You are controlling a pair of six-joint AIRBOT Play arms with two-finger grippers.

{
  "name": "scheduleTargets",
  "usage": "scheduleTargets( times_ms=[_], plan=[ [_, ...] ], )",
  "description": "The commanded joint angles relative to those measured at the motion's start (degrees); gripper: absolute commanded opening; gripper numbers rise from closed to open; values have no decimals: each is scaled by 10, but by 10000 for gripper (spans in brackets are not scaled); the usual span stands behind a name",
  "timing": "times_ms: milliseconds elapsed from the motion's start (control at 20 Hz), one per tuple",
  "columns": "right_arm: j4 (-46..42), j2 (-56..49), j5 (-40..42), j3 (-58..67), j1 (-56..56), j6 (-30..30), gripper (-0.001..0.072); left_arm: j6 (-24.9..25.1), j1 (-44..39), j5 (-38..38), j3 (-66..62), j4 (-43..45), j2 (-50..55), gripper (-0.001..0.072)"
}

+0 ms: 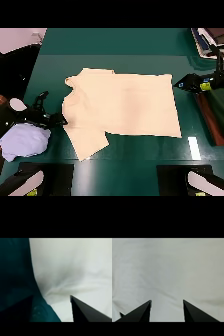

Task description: Fold the shirts.

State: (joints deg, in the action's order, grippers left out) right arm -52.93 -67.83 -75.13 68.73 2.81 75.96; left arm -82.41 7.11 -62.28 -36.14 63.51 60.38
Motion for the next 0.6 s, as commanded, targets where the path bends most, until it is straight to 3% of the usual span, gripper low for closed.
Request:
scheduleTargets(
  times_ms=[0, 150, 200, 250, 350, 550],
  plan=[
    [9, 22, 7, -20, -2, -3, 451, 1, 0, 37, 37, -47, -6, 549],
    [9, 30, 16, -19, -2, -3, 451, 3, -26, 58, 38, -57, -6, 548],
    [9, 29, 12, -19, -2, -3, 451, 3, -39, 62, 38, -57, -6, 486],
    [9, 29, 6, -19, -2, -3, 451, 3, -50, 63, 38, -56, -6, 303],
    [6, 29, -6, -19, -1, -3, 451, 3, -59, 73, 37, -55, -6, 21],
    [-30, 37, -63, -43, 47, -2, 451, 0, -58, 30, -14, -45, -7, 21]
  ],
)
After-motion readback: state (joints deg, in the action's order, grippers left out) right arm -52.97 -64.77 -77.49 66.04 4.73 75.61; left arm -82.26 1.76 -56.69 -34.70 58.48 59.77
